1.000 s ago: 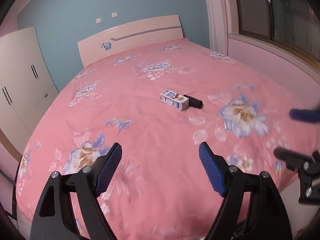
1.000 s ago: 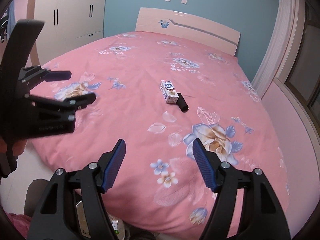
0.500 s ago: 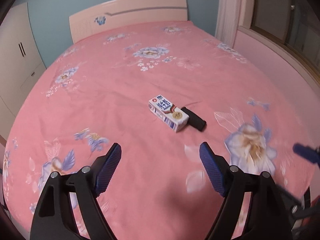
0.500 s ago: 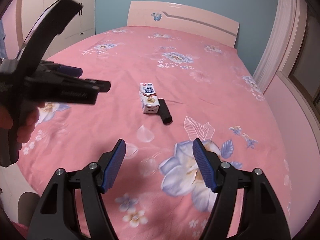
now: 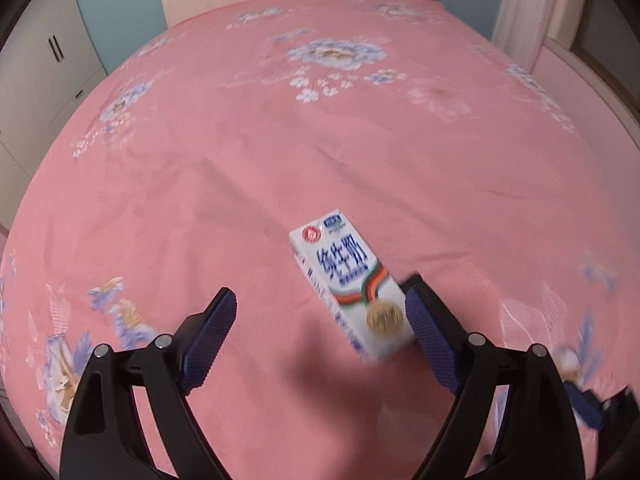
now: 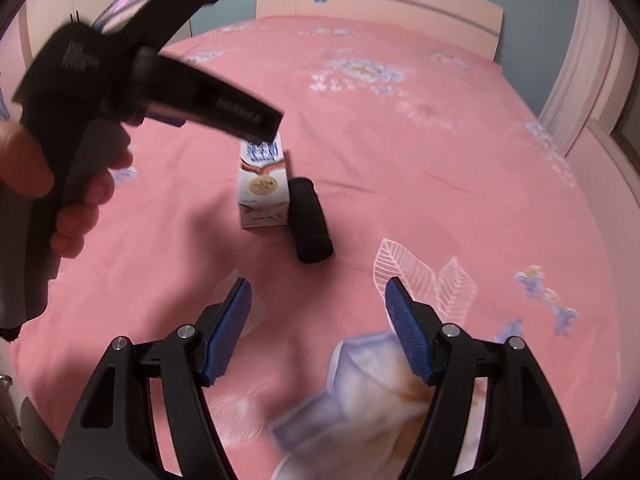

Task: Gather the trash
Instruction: 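Grasp the white milk carton with the left tool while the right tool grasps the black foam handle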

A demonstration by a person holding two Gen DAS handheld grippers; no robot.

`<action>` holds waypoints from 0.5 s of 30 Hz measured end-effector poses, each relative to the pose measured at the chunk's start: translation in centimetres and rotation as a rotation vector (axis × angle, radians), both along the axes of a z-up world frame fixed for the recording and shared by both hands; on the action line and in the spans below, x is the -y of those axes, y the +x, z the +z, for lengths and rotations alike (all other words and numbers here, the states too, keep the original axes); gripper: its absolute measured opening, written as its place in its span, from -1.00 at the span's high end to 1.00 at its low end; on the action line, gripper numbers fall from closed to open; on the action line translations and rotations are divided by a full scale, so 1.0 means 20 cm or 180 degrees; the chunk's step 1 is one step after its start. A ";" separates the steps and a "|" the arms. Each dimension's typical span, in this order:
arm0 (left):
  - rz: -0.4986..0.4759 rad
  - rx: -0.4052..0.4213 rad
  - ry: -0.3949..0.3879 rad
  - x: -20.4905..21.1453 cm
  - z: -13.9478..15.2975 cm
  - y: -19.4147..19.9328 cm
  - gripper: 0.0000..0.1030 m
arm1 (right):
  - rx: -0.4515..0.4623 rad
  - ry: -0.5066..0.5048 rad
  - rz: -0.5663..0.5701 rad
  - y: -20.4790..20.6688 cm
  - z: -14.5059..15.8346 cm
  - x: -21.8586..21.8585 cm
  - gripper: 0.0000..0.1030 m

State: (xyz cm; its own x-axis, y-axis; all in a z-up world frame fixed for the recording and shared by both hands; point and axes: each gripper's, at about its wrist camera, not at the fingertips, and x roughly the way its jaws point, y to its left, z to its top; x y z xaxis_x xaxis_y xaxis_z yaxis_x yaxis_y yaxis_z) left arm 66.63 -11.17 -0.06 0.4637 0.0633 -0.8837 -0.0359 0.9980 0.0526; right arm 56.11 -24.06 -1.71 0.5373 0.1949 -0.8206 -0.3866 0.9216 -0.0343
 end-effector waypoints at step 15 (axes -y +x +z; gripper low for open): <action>0.0369 -0.0363 -0.0177 0.04 -0.36 0.33 -0.67 | -0.0336 0.0046 0.0150 0.34 -0.32 -0.10 -0.13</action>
